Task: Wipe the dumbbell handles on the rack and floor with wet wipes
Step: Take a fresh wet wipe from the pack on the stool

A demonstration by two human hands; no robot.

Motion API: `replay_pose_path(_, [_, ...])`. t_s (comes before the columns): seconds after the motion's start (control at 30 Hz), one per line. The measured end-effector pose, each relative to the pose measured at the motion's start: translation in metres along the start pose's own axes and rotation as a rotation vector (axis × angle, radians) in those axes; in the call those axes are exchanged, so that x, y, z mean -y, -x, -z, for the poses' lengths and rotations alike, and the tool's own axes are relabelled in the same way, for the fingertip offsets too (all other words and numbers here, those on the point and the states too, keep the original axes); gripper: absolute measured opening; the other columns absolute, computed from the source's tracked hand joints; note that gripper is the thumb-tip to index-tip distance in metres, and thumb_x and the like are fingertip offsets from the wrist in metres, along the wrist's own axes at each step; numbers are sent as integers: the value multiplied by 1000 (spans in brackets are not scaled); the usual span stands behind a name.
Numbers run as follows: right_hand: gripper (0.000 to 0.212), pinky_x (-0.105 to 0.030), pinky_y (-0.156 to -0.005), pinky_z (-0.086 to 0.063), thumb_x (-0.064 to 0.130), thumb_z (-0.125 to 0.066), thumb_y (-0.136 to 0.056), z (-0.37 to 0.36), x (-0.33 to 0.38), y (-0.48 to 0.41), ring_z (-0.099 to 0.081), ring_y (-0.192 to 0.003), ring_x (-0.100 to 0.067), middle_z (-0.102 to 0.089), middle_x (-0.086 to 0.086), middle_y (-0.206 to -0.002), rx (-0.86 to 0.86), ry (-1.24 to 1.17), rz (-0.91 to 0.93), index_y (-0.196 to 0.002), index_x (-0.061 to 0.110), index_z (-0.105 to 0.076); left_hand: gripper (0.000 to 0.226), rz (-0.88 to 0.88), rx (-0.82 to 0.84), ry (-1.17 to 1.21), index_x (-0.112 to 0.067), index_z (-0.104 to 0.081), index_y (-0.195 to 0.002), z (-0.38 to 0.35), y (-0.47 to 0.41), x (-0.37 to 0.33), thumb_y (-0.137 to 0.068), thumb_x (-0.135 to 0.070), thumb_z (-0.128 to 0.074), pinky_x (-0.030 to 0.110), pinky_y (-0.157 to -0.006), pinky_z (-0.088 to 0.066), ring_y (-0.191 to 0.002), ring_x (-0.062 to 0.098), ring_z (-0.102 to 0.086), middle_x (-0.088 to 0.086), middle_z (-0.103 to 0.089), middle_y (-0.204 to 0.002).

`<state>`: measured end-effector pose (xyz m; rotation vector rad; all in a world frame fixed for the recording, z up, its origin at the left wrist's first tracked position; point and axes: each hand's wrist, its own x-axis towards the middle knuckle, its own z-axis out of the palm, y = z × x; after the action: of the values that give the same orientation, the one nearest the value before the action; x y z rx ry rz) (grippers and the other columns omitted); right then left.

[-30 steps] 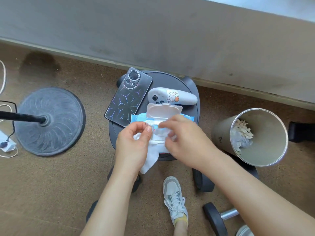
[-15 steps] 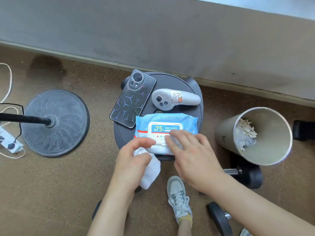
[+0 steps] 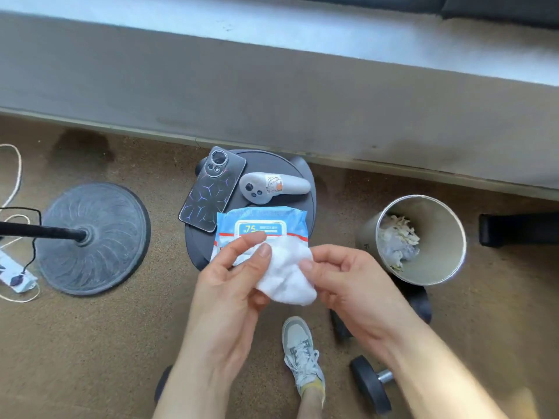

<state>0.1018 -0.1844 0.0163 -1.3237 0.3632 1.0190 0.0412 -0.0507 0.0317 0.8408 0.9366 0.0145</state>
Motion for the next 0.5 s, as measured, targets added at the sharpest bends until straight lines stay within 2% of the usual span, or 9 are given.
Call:
replay_pose_path(0.1, [31, -36, -71, -57, 6, -66, -74, 21, 12, 48, -68, -75, -28, -69, -28, -93, -18, -283, 31, -101, -9, -65, 28, 91, 127, 5, -1, -68, -96, -27, 36, 7, -68, -6, -66, 19, -45, -47, -57, 17, -62, 16, -69, -81])
replay_pose_path(0.17, [28, -40, -72, -58, 4, -60, -82, 38, 18, 86, -68, -78, -30, -68, -29, -93, -78, -358, 51, -106, -10, -61, 18, 61, 159, -182, -1, -71, -82, -45, 65, 19, -68, -11, -69, 15, -45, -45, -52, 14, -60, 14, -69, -72])
replay_pose_path(0.23, [21, -35, -63, -58, 2, -58, -86, 59, 18, 128, -68, -71, -26, -70, -23, -86, -198, -308, 115, -104, -8, -61, 18, -54, 168, -402, -8, -72, -72, -64, 97, 34, -65, -25, -73, 15, -48, -43, -55, 12, -56, 7, -68, -68])
replay_pose_path(0.33, [10, -28, -57, -55, 0, -58, -91, 90, 15, 201, -69, -68, -23, -73, -18, -82, -380, -181, 250, -99, -2, -63, 21, -210, 275, -519, -9, -65, -79, -101, 159, 54, -80, -30, -66, 14, -58, -43, -63, 7, -55, -6, -66, -70])
replay_pose_path(0.37, [9, -29, -59, -54, 1, -58, -92, 102, 14, 225, -68, -71, -24, -73, -19, -83, -422, -161, 291, -98, -1, -63, 25, -211, 325, -506, -5, -59, -83, -114, 183, 61, -87, -30, -63, 14, -56, -44, -61, 8, -55, -6, -64, -68])
replay_pose_path(0.43, [7, -39, -70, -53, 3, -58, -93, 125, 15, 275, -66, -78, -31, -72, -21, -87, -484, -160, 355, -98, 0, -61, 22, -104, 396, -335, -5, -47, -85, -139, 234, 74, -93, -21, -58, 14, -44, -42, -47, 8, -50, -2, -55, -57])
replay_pose_path(0.5, [8, -42, -73, -51, 3, -59, -93, 148, 18, 327, -64, -79, -33, -71, -21, -86, -525, -160, 422, -99, -1, -61, 23, -13, 454, -187, -9, -48, -82, -159, 280, 91, -85, -11, -70, 15, -38, -38, -42, 8, -47, 3, -53, -56])
